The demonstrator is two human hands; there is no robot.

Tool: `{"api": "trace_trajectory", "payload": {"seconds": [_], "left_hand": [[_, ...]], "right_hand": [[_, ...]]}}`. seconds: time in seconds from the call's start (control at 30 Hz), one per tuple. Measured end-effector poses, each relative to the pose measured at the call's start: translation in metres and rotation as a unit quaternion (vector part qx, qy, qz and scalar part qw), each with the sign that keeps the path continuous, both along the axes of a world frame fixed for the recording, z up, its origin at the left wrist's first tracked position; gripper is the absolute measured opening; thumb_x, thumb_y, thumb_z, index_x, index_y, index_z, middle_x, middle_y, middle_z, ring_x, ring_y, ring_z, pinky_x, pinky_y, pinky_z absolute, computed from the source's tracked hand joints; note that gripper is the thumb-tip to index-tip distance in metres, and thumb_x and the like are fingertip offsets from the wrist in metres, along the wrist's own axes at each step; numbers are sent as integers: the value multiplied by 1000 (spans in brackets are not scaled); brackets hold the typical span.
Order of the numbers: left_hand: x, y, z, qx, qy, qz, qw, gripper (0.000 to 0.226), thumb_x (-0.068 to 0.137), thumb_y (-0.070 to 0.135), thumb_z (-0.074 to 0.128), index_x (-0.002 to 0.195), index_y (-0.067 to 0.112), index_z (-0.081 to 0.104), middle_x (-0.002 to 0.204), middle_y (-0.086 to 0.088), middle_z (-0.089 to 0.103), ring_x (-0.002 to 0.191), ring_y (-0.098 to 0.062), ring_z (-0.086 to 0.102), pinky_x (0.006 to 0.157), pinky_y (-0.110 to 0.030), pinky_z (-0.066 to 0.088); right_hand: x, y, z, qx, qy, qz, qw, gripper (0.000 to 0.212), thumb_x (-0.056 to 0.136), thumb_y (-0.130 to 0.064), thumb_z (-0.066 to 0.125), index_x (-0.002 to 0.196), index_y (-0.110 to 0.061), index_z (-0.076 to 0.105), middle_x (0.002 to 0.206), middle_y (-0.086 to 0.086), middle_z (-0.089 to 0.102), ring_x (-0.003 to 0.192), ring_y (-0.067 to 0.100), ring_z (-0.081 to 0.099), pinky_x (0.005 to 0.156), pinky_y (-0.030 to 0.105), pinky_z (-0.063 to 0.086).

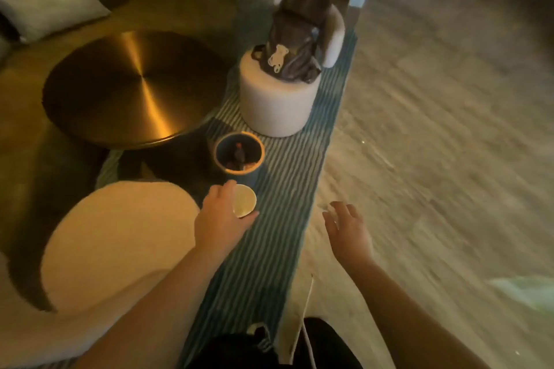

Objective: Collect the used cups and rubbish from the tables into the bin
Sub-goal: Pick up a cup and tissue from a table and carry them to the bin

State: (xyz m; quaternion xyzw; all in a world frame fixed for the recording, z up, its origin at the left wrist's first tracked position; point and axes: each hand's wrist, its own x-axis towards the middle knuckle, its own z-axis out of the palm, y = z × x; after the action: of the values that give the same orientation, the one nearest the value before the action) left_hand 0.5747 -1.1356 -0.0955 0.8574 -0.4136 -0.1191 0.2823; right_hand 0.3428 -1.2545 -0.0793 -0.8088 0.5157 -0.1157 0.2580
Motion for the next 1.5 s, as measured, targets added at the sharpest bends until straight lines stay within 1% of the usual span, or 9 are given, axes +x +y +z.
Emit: {"api": "trace_trajectory", "payload": {"seconds": [0.17,0.37,0.5,0.63,0.9,1.1,1.23,1.33,1.5], "left_hand": [[41,-77,-12,15,18,89,996,74,63,55,75,122,32,36,108,4,43,99,-22,50,65,-32,38],[86,-217,-54,30,42,221,974,76,65,50,78,127,26,41,114,1,46,105,-24,51,73,-39,48],[116,-315,-67,37,94,349,932,75,69,51,74,130,28,39,120,2,44,109,-23,49,75,-37,46],[134,-369,-61,51,126,444,886,76,69,52,74,131,28,38,125,2,41,110,-22,50,74,-36,44],[142,-416,-63,68,162,547,818,78,70,52,74,132,27,36,127,0,40,109,-24,50,78,-39,48],[138,-409,-95,61,147,584,796,77,69,54,74,130,26,36,124,-3,43,108,-25,50,74,-40,49],[147,-405,-145,69,170,592,785,79,69,52,74,131,23,36,125,-4,43,108,-25,50,74,-39,50],[160,-411,-201,67,204,594,775,79,68,52,74,132,24,35,124,-1,42,106,-21,50,71,-30,45],[184,-431,-302,58,226,598,767,85,70,53,74,137,25,30,128,1,41,109,-18,50,78,-30,45]], "right_hand": [[91,-130,-6,3,-16,100,995,28,98,-32,46,116,-14,59,112,9,60,105,26,56,89,38,46],[208,-316,-33,-32,5,244,969,27,97,-28,50,114,-10,60,108,11,60,103,27,54,87,36,43],[285,-432,-46,-19,50,385,921,26,97,-27,49,114,-10,59,108,12,60,102,27,54,84,36,42],[335,-500,-45,15,71,456,887,27,98,-28,47,116,-10,58,111,12,59,104,28,53,86,41,45],[399,-522,-73,42,84,561,822,28,98,-30,46,118,-14,58,111,7,61,102,22,56,86,38,48],[426,-511,-105,35,81,581,809,28,96,-31,49,117,-16,58,107,6,61,96,20,57,75,29,47],[444,-508,-151,36,92,593,799,31,97,-32,47,121,-16,58,112,6,61,101,19,57,75,22,41],[457,-503,-206,33,107,592,798,32,99,-31,44,123,-14,55,118,6,59,107,20,54,77,21,38],[471,-482,-320,43,88,563,821,31,99,-32,41,124,-19,52,124,6,53,114,21,51,92,32,46]]}}
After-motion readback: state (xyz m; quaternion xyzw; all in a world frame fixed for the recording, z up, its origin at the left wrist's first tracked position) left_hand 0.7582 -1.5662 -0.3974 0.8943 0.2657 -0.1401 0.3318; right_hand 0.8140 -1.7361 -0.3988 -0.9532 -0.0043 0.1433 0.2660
